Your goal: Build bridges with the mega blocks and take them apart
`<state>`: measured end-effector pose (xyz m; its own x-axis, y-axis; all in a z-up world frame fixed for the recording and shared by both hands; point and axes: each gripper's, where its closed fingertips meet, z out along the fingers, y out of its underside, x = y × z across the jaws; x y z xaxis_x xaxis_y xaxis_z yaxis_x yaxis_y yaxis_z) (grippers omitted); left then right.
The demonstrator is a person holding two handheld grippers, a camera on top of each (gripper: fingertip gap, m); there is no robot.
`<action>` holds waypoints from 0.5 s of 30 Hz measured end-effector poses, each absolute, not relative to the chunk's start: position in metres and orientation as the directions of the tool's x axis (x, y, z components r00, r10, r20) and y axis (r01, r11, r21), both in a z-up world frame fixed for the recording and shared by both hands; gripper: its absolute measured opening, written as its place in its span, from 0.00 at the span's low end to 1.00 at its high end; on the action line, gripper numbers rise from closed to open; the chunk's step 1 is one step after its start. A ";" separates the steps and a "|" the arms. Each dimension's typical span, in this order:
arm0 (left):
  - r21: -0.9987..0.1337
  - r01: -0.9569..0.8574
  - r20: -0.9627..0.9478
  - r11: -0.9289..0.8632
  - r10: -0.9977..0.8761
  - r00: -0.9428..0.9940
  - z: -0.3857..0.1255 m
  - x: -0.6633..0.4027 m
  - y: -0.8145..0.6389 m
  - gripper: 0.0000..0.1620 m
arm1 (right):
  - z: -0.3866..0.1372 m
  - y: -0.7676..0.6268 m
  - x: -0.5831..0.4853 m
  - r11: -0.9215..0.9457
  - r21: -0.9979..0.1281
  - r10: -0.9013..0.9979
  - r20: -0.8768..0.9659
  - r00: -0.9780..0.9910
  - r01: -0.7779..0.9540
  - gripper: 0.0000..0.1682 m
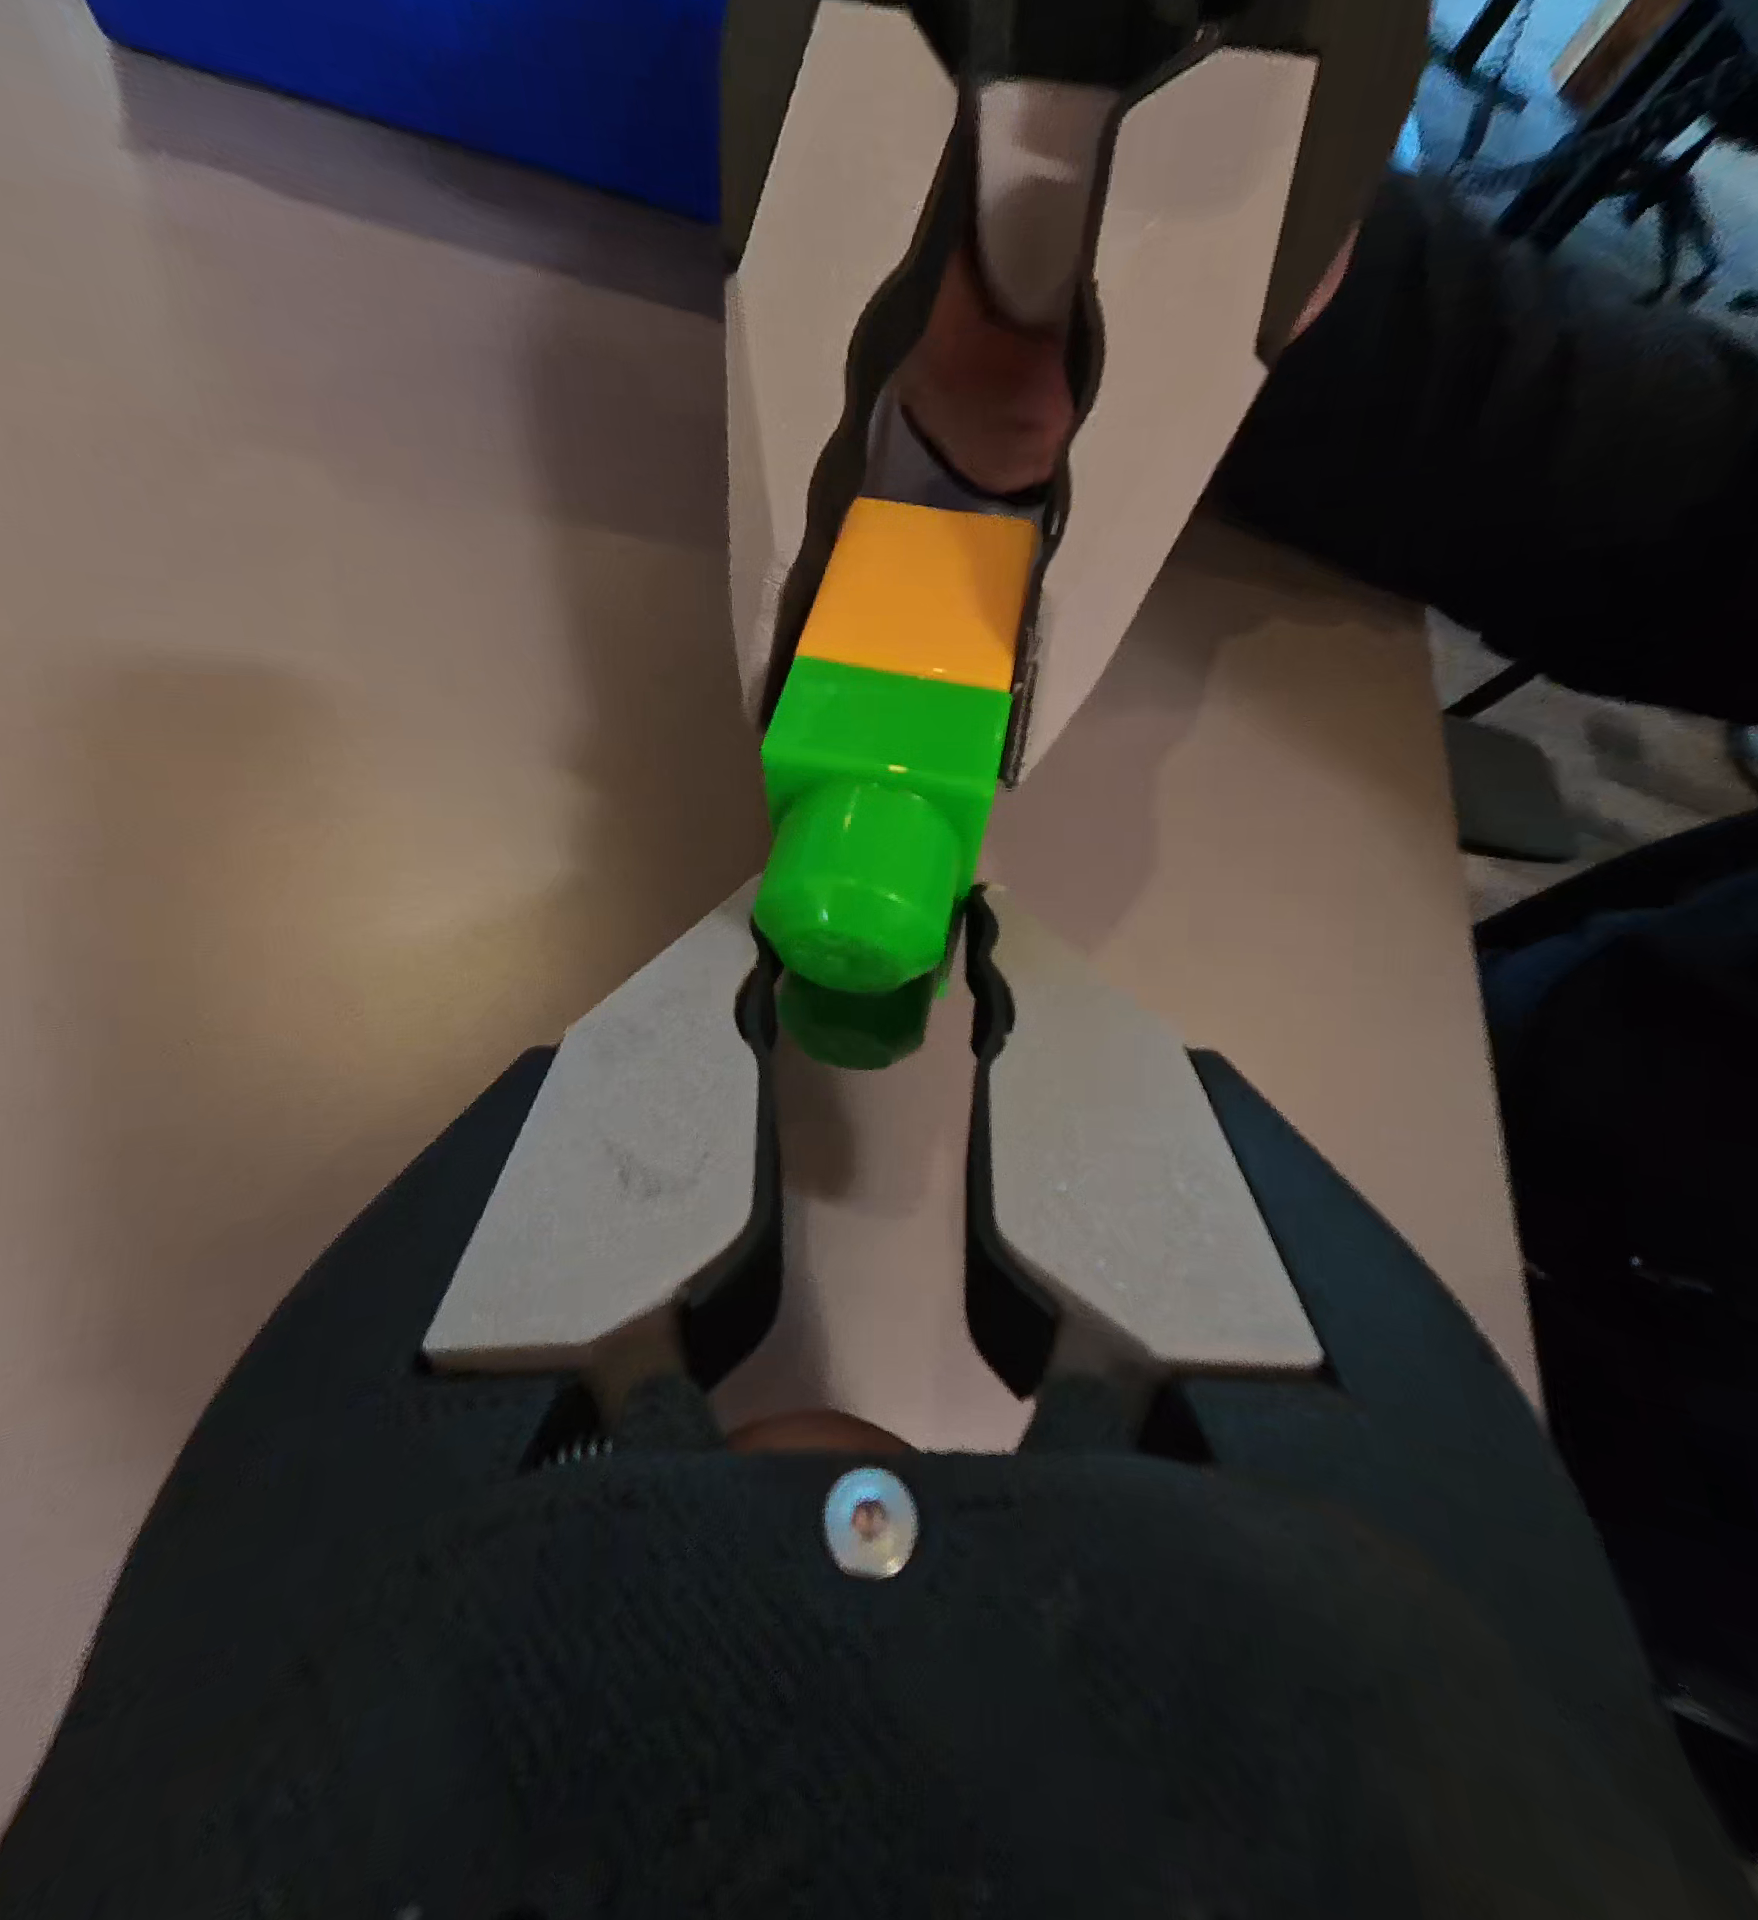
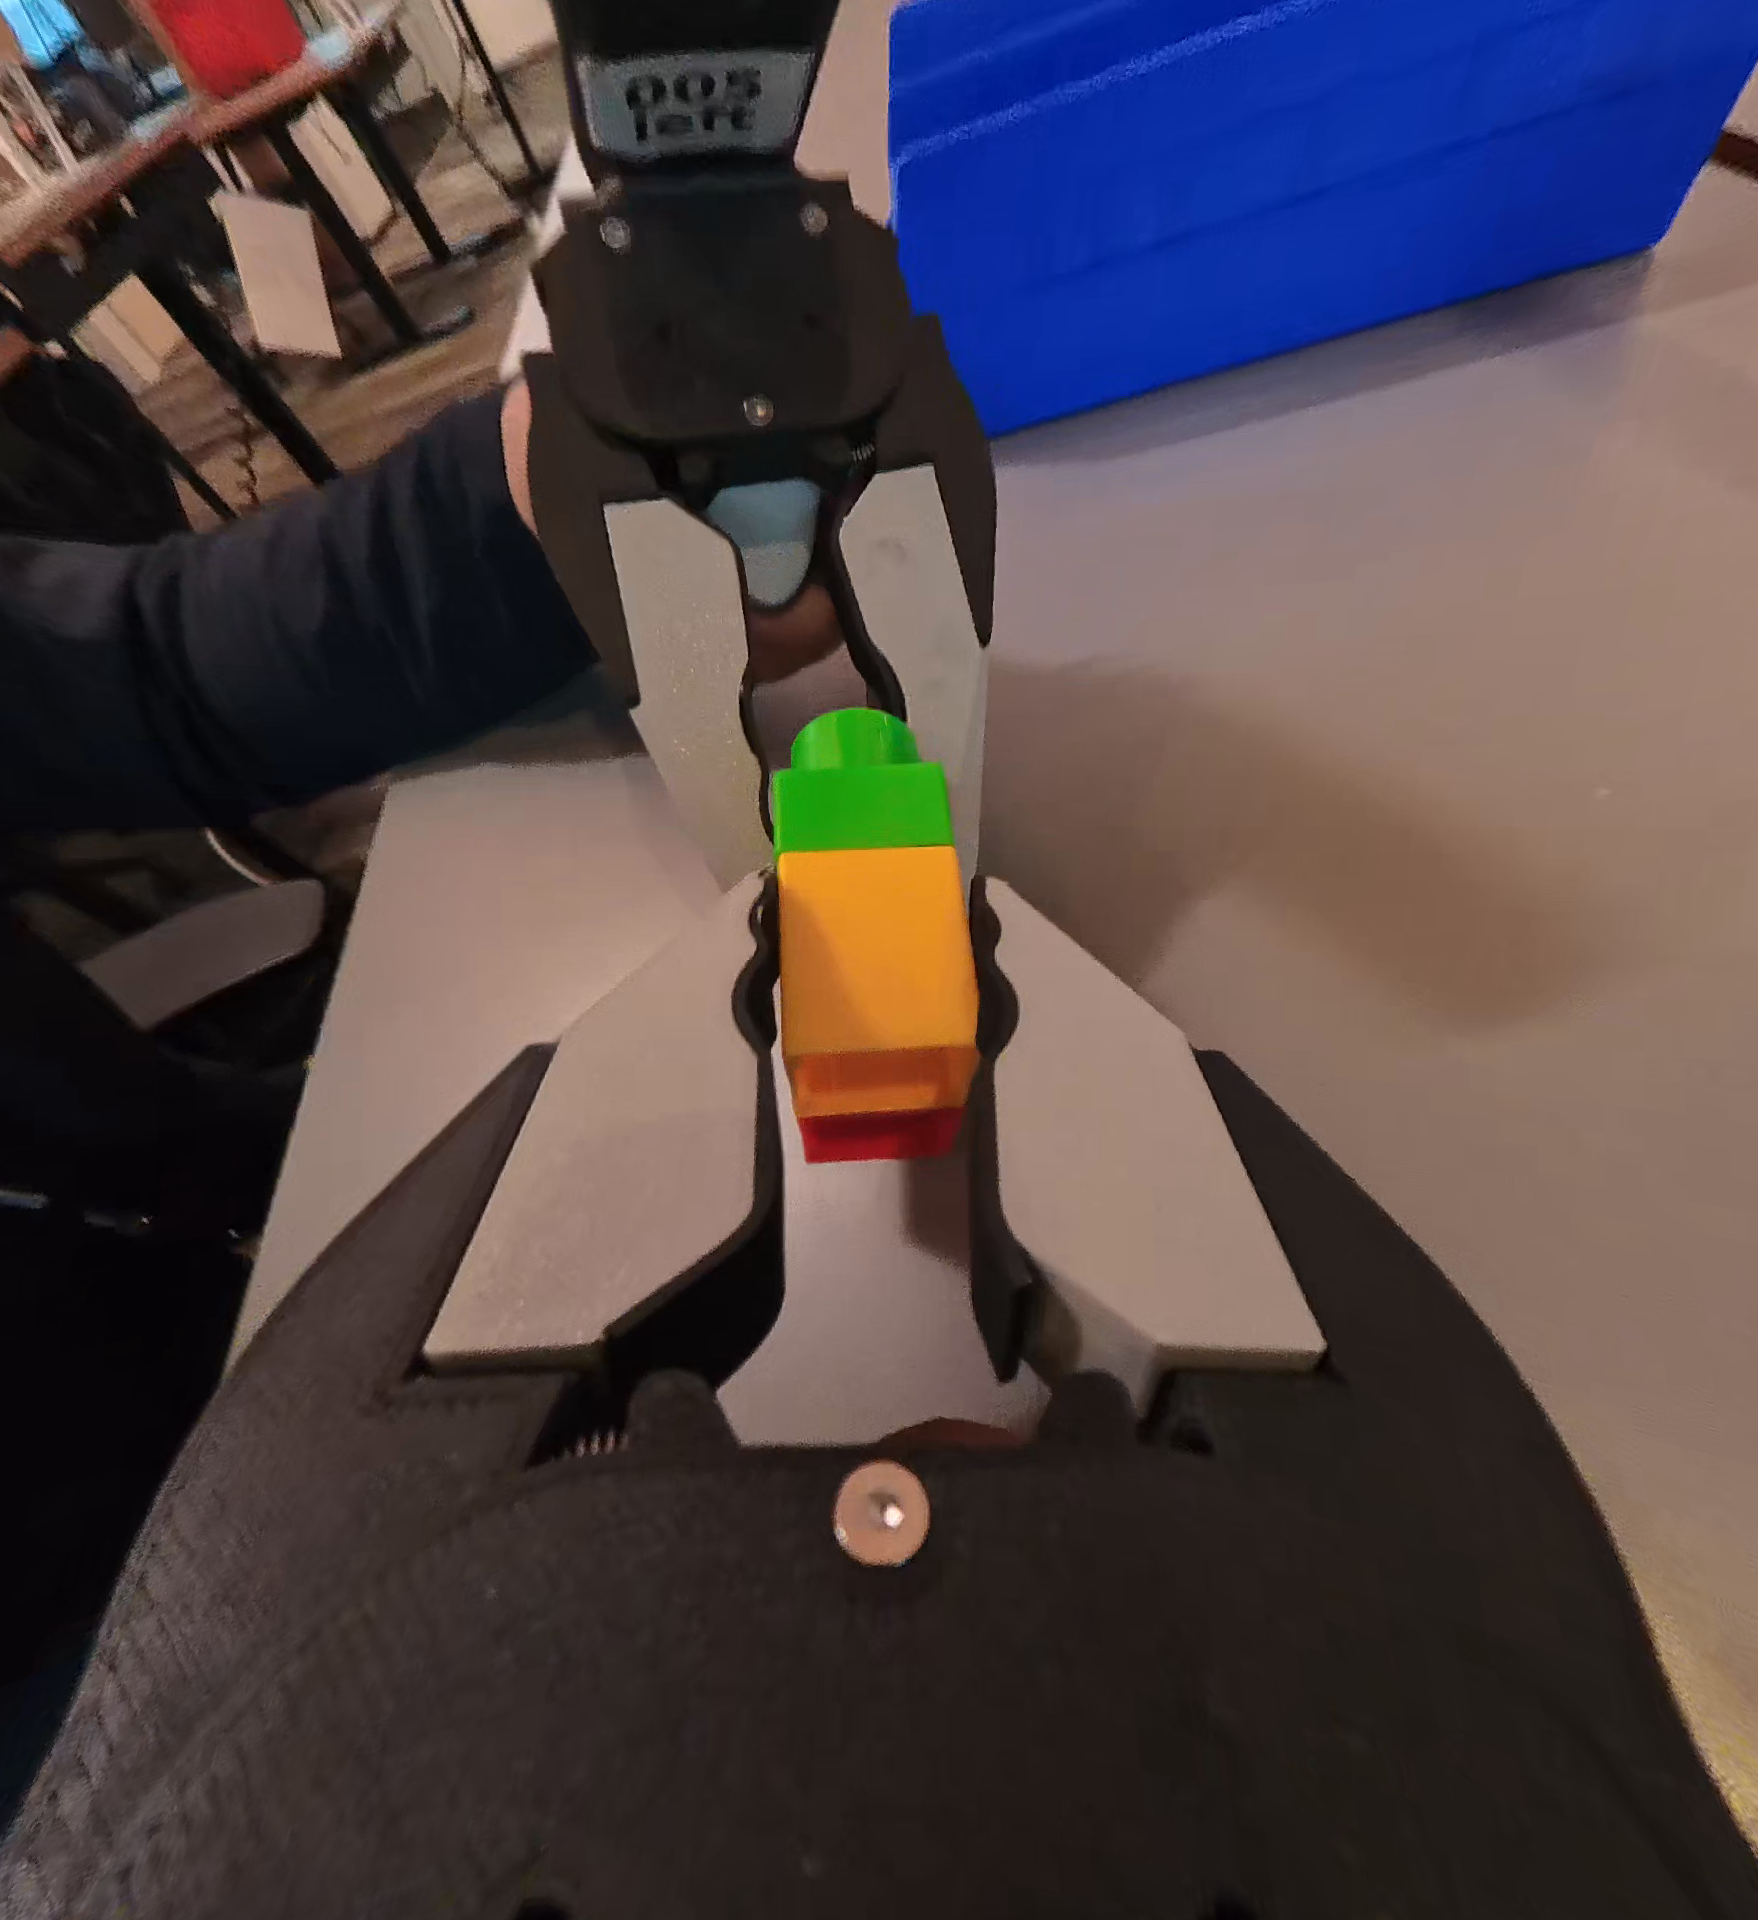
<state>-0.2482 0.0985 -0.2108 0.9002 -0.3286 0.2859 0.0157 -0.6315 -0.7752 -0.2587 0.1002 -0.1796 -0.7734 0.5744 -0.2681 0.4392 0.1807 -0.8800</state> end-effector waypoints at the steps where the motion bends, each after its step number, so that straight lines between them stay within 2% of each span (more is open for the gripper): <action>1: -0.790 0.044 0.308 -0.612 -0.334 0.891 -0.204 -0.248 0.099 0.20 | -0.174 0.101 -0.259 0.143 -0.886 0.569 -0.291 -0.770 0.441 0.20; 6: -0.842 0.179 0.372 -0.509 -0.307 0.876 -0.177 -0.262 0.102 0.23 | -0.150 0.120 -0.267 -0.044 -0.898 0.567 -0.384 -0.729 0.438 0.20; 11: -0.845 0.260 0.447 -0.468 -0.349 0.824 -0.168 -0.259 0.105 0.25 | -0.101 0.148 -0.270 -0.342 -0.885 0.508 -0.458 -0.730 0.317 0.20; 15: -0.883 0.300 0.434 -0.362 -0.381 0.817 -0.147 -0.252 0.115 0.24 | -0.096 0.136 -0.271 -0.357 -0.892 0.504 -0.433 -0.747 0.277 0.20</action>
<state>-0.2517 0.1152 -0.1475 0.8166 -0.3808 0.4337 0.2997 -0.3624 -0.8825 -0.2709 0.1356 -0.0960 -0.7471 0.5041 -0.4332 0.2767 -0.3568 -0.8923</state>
